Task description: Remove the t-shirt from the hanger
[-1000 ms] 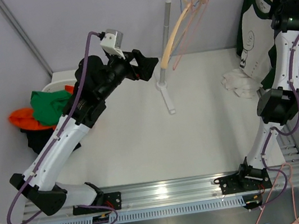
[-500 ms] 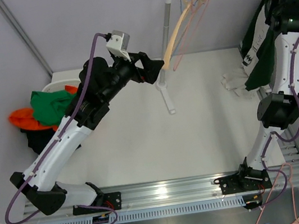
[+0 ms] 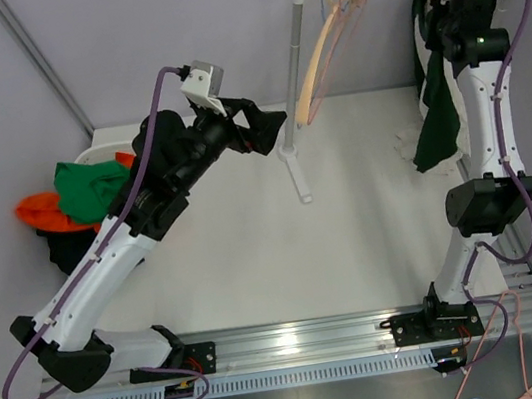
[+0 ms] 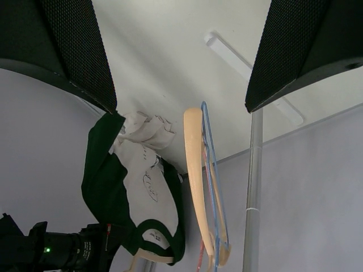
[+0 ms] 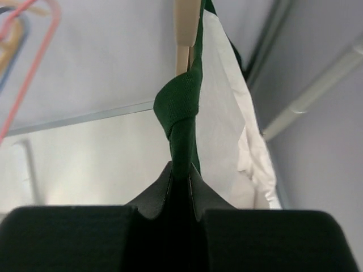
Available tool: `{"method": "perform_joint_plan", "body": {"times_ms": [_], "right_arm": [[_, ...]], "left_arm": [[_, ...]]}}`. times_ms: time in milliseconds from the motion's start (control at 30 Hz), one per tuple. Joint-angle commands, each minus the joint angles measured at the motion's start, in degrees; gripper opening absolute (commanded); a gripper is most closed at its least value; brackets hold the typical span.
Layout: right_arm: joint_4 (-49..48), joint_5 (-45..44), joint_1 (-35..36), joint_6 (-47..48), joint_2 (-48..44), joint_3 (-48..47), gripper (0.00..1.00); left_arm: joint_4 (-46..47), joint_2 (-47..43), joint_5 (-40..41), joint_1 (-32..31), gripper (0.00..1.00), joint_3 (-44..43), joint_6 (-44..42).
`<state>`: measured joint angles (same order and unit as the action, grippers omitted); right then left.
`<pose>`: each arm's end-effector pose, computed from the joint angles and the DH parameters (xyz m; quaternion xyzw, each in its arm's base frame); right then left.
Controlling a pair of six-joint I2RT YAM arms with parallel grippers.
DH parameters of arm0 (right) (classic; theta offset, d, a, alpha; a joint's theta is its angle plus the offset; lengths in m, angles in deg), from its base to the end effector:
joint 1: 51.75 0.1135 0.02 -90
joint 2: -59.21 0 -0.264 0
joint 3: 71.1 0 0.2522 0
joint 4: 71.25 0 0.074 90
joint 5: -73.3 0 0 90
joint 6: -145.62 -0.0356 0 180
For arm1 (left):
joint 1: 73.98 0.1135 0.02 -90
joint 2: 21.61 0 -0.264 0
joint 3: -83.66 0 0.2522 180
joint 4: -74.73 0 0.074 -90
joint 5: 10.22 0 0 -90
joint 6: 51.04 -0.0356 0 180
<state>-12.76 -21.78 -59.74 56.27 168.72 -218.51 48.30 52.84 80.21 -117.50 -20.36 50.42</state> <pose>0.4052 -0.0601 0.4788 0.0778 0.8180 -0.0792 0.5644 0.2018 -0.1912 0.4983 0.1872 0.6615 -0.3329 0.6454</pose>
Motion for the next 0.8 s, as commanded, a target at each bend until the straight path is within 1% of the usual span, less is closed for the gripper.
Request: {"method": "perform_joint_plan", "body": {"times_ms": [0, 67, 133, 200, 267, 400, 467, 500, 533, 567, 633, 667, 767], "right_arm": [[-0.8, 1.2, 4.8, -0.4, -4.7, 0.8, 0.00], [-1.0, 2.2, 7.4, -0.4, -4.8, 1.8, 0.00], [-1.2, 4.4, 7.8, -1.7, -5.3, 2.4, 0.00], [-1.2, 9.5, 9.7, -2.9, -5.6, 2.8, 0.00], [-1.0, 12.6, 10.8, -3.4, -6.0, 3.0, 0.00], [-0.2, 13.1, 14.2, -2.8, -6.9, 2.9, 0.00], [-0.3, 13.8, 14.2, -3.3, -7.9, 3.5, 0.00], [-0.3, 13.5, 14.3, -3.5, -8.3, 3.8, 0.03], [-0.2, 13.2, 14.4, -3.6, -8.6, 4.0, 0.11], [-0.1, 12.0, 14.4, -3.8, -9.1, 4.1, 0.33], [1.2, 11.8, 14.5, -3.7, -9.7, 4.3, 0.49], [1.8, 11.2, 14.6, -3.5, -10.0, 4.3, 0.61], [3.6, 9.9, 14.9, -3.5, -11.3, 5.8, 0.65]], "left_arm": [[1.7, -2.4, 1.1, -0.8, 0.99, 1.6, -0.6], [2.4, -3.4, 1.2, -0.9, 1.00, 3.2, -0.4], [2.7, -4.0, 1.5, -0.9, 0.99, 4.3, -0.3], [2.9, -4.7, 1.5, -0.9, 0.99, 5.0, -0.4], [3.1, -4.9, 1.8, -0.9, 1.00, 5.7, -0.2], [3.8, -5.7, 1.6, -0.9, 0.99, 7.0, 0.0], [3.8, -6.0, 1.6, -0.9, 1.00, 7.6, 0.1], [3.7, -6.2, 1.7, -0.9, 1.00, 8.1, 0.1], [3.9, -6.7, 1.8, -0.9, 0.99, 8.5, 0.2], [4.1, -7.0, 1.9, -0.9, 0.99, 8.9, 0.2], [4.8, -7.8, 2.1, -0.9, 0.99, 10.4, 0.5], [5.0, -8.0, 2.1, -0.9, 0.99, 10.5, 0.7], [5.3, -8.5, 1.9, -0.9, 1.00, 11.8, 1.0]]}}
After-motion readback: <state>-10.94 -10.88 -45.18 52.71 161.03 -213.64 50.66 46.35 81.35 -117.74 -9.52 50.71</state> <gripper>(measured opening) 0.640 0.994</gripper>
